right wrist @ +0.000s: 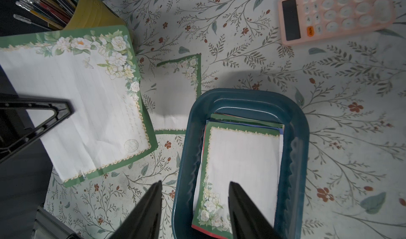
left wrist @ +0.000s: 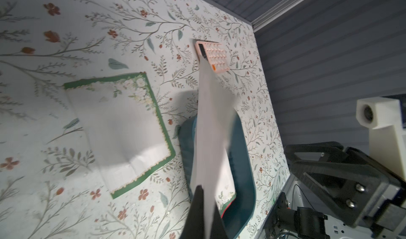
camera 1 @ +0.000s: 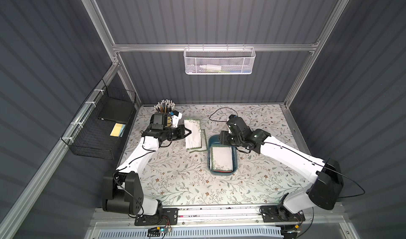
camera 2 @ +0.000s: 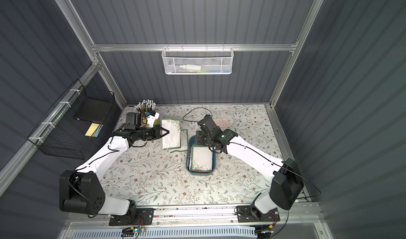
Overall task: Take out the stationery paper from the storage box
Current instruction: Place the stationery paper at the center of the board.
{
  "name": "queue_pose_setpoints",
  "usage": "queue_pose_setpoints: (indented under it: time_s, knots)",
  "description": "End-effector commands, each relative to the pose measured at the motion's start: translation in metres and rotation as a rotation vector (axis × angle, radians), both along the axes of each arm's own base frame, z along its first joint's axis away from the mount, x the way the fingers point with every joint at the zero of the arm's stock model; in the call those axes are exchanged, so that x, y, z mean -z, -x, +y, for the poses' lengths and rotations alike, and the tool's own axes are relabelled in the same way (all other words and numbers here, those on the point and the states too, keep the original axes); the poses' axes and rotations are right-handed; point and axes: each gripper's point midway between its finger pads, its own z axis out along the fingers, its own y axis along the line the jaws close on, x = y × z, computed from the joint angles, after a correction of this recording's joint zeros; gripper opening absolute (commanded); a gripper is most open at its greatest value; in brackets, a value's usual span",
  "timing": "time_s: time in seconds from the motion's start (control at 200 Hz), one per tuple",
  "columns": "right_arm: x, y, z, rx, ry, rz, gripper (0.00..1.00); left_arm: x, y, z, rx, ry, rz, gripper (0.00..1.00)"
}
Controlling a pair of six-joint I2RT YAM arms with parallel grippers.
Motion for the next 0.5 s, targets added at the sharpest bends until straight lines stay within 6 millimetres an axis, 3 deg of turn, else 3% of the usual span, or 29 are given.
queue_pose_setpoints:
  time_s: [0.0, 0.245, 0.495]
  knots:
    - [-0.007, 0.000, 0.004, -0.024, -0.008, 0.000, 0.53, 0.032, 0.008, 0.011, -0.006, -0.055, 0.072, 0.00]
    - [0.026, 0.002, 0.008, -0.038, 0.051, 0.076, 0.54, 0.074, 0.002, 0.005, -0.003, -0.010, 0.154, 0.00]
    - [0.096, 0.004, -0.005, 0.010, 0.205, 0.202, 0.56, 0.093, -0.011, 0.014, -0.054, -0.068, 0.169, 0.03]
